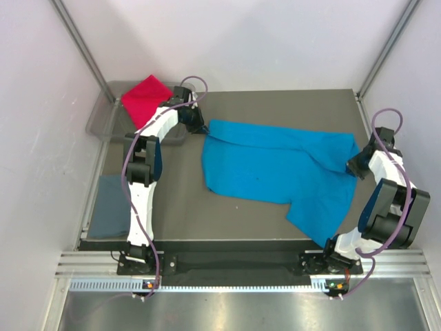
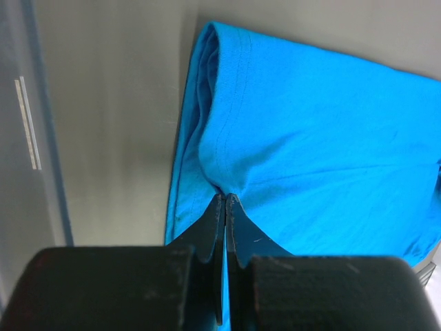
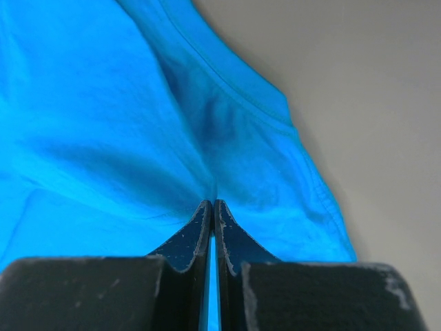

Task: Fold and stack the t-shirts
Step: Fold the tshirt

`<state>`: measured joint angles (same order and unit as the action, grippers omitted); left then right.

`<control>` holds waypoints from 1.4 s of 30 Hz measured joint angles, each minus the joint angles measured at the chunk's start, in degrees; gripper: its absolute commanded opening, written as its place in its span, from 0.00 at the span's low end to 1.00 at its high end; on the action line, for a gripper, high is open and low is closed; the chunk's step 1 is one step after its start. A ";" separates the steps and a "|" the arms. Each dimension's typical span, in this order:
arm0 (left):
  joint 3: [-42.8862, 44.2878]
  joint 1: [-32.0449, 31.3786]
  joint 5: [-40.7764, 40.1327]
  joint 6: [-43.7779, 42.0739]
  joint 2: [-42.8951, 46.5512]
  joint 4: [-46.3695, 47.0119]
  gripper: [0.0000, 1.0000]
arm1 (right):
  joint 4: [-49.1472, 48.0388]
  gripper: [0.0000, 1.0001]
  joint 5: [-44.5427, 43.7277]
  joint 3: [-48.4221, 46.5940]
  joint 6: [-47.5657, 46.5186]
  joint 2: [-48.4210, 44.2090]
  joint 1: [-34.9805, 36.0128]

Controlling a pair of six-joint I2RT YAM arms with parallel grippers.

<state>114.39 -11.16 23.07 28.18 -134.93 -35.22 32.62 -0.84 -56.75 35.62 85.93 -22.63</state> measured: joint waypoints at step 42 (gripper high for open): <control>-8.63 -0.33 -3.26 -4.07 9.01 -0.28 0.25 | -10.19 0.67 5.07 -19.78 -12.44 14.80 -1.03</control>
<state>105.75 -11.49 19.81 24.12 -125.93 -35.51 22.44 4.23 -76.53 23.18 100.73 -23.66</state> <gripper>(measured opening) 0.268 0.709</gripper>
